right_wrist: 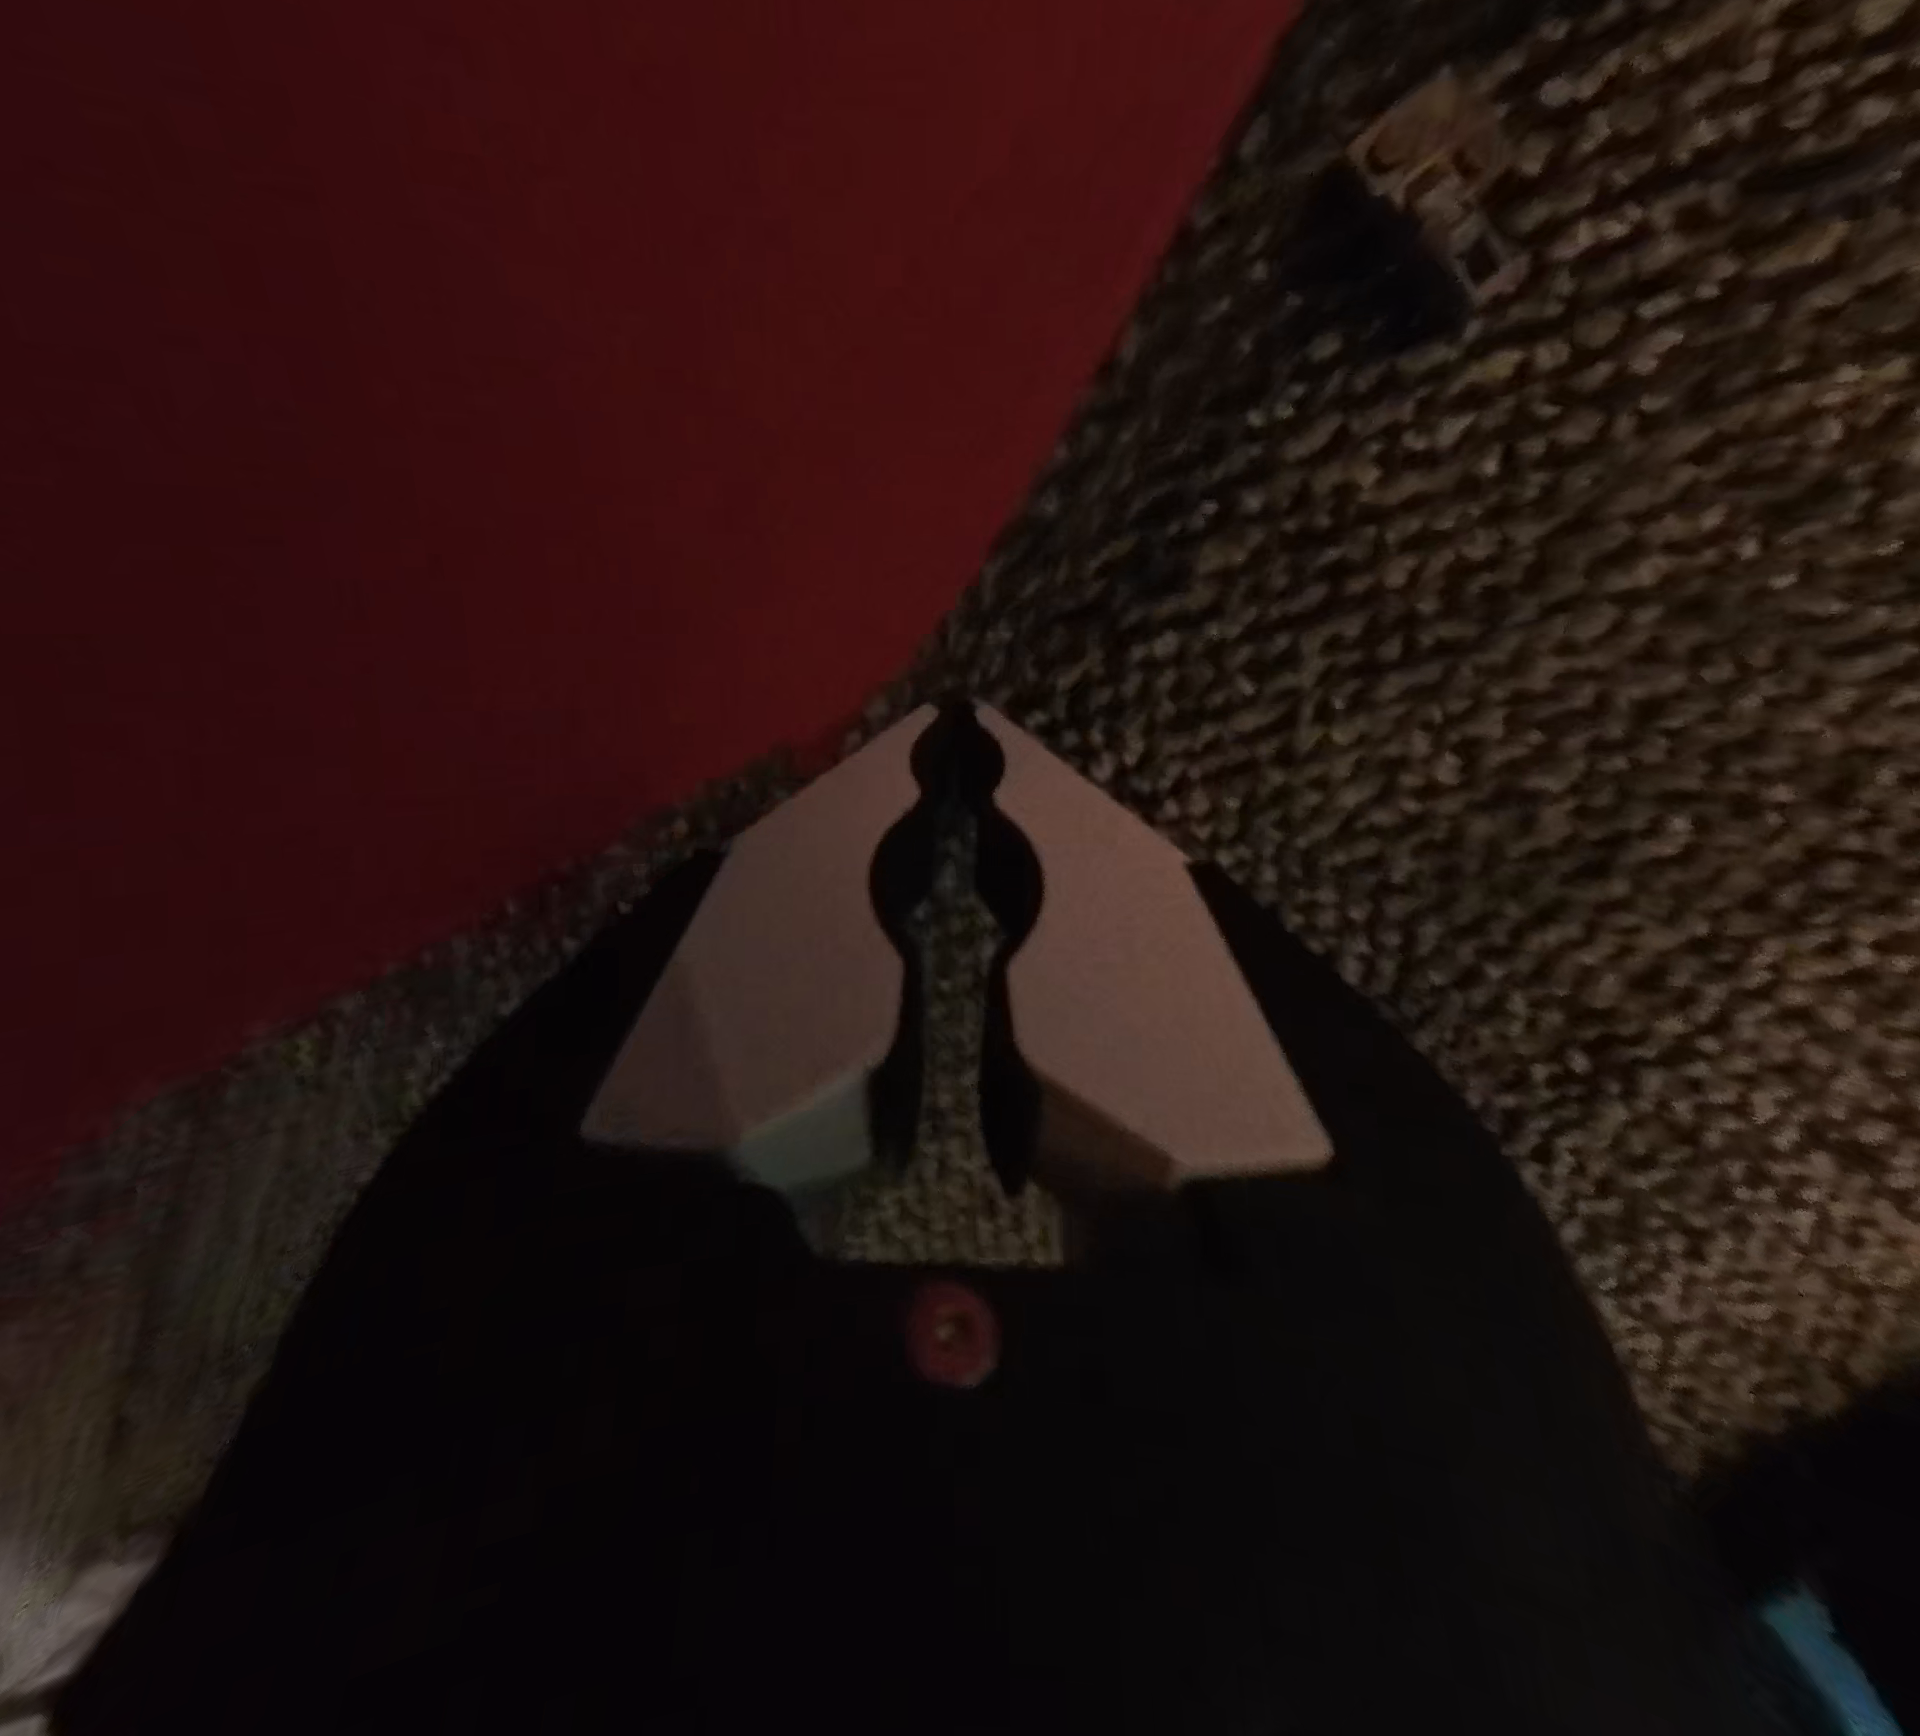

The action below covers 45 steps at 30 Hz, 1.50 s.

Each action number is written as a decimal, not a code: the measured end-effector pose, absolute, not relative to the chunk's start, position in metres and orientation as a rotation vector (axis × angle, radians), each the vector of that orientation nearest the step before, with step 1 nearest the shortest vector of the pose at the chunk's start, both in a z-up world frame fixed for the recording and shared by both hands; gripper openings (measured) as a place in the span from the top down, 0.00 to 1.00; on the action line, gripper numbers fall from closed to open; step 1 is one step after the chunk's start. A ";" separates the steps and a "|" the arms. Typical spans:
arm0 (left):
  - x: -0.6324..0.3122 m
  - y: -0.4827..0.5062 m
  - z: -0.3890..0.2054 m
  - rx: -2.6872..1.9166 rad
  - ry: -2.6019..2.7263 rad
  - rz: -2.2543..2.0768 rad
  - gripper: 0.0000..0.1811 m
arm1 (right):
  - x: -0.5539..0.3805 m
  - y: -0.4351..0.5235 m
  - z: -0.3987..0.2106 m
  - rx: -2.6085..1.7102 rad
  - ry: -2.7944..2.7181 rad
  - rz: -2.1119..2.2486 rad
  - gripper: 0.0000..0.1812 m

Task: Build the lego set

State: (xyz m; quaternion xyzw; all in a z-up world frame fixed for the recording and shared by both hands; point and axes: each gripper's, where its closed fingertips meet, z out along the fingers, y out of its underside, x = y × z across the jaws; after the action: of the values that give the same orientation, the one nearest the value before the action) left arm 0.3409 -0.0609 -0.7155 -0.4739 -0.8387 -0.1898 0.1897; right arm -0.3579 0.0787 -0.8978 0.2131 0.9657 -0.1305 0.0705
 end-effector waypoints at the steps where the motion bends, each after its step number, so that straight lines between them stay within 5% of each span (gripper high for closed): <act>1: 0.342 -0.061 -0.716 -1.334 -2.358 -0.536 0.61 | -0.360 0.081 -0.894 0.620 2.916 -0.432 1.00; 5: 0.342 -0.062 -0.717 -1.337 -2.358 -0.540 0.61 | -0.388 0.079 -0.872 0.756 2.915 -0.701 0.98; 8: 0.341 -0.059 -0.717 -1.347 -2.355 -0.550 0.61 | -0.396 0.068 -0.856 0.807 2.880 -0.871 0.85; 11: 0.339 -0.056 -0.717 -1.361 -2.349 -0.562 0.61 | -0.387 0.048 -0.838 0.855 2.821 -1.049 1.00; 15: 0.339 -0.052 -0.718 -1.366 -2.355 -0.577 0.61 | -0.366 0.028 -0.829 0.538 3.172 -1.047 1.00; 26: 0.324 -0.046 -0.718 -1.393 -2.369 -0.618 0.61 | -0.308 -0.007 -0.821 0.063 2.857 -0.863 1.00; 27: 0.320 -0.046 -0.718 -1.412 -2.361 -0.609 0.61 | -0.317 -0.003 -0.820 0.016 2.866 -0.867 0.93; 30: 0.313 -0.047 -0.716 -1.453 -2.347 -0.591 0.59 | -0.379 0.005 -0.817 0.283 2.914 -1.028 0.78; 34: 0.312 -0.049 -0.717 -1.431 -2.361 -0.606 0.60 | -0.444 0.025 -0.845 0.826 2.965 -0.957 0.79; 37: 0.317 -0.053 -0.719 -1.415 -2.378 -0.606 0.59 | -0.441 0.031 -0.882 0.842 3.062 -0.670 0.75; 39: 0.322 -0.057 -0.721 -1.422 -2.391 -0.604 0.60 | -0.450 0.031 -0.893 0.771 3.235 -0.555 0.77; 41: 0.327 -0.058 -0.722 -1.415 -2.397 -0.609 0.59 | -0.446 0.024 -0.898 0.661 3.280 -0.500 0.89; 45: 0.330 -0.060 -0.722 -1.382 -2.395 -0.598 0.61 | -0.438 0.027 -0.896 0.670 3.236 -0.429 0.90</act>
State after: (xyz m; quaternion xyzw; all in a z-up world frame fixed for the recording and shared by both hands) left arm 0.3296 -0.0603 -0.7221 -0.4825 -0.8363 -0.2089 0.1555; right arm -0.4378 0.0272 -0.8956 0.2001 0.9667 -0.1280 -0.0953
